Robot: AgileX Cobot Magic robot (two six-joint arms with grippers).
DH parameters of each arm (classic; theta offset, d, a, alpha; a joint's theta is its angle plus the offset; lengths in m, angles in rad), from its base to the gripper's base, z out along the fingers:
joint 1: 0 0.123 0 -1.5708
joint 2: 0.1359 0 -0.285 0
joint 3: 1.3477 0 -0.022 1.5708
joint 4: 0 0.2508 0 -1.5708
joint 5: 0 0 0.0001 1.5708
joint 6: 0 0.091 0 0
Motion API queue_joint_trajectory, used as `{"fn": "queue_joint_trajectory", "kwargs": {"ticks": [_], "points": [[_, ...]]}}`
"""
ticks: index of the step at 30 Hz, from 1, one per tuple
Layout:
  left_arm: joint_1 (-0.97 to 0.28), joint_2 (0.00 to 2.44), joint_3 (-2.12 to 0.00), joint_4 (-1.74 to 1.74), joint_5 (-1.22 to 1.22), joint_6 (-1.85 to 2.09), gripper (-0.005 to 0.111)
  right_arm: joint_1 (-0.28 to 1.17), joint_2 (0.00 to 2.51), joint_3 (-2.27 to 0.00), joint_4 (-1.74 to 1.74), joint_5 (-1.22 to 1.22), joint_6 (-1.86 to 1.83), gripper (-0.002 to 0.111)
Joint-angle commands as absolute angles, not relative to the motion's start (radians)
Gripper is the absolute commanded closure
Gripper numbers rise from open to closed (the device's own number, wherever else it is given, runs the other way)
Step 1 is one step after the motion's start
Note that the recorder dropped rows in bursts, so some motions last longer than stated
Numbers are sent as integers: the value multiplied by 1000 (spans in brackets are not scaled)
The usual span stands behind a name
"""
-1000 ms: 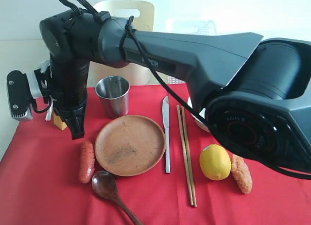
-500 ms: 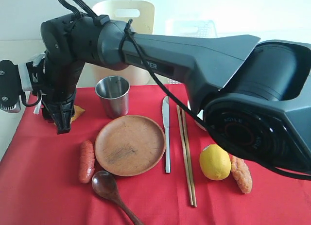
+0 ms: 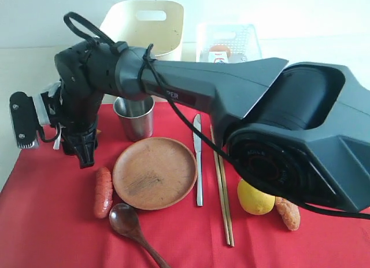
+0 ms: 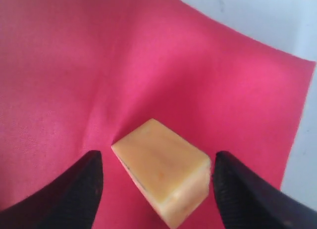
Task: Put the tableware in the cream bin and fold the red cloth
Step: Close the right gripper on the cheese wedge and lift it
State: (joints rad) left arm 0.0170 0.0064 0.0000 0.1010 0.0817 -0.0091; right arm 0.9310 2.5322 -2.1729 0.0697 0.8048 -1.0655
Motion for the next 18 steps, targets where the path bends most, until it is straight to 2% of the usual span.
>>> {"fn": "queue_joint_trajectory", "kwargs": {"ticks": [1,6,9,11,18], "points": [[18,0,0,103,83,-12,107,923,2556,-2171,46,744,-1073,47],[18,0,0,103,83,-12,107,923,2580,-2171,45,710,-1073,48],[18,0,0,103,83,-12,107,923,2584,-2171,36,746,-1073,53],[18,0,0,103,83,-12,107,923,2584,-2171,6,768,-1073,62],[18,0,0,103,83,-12,107,923,2561,-2171,-27,773,-1043,105]]}}
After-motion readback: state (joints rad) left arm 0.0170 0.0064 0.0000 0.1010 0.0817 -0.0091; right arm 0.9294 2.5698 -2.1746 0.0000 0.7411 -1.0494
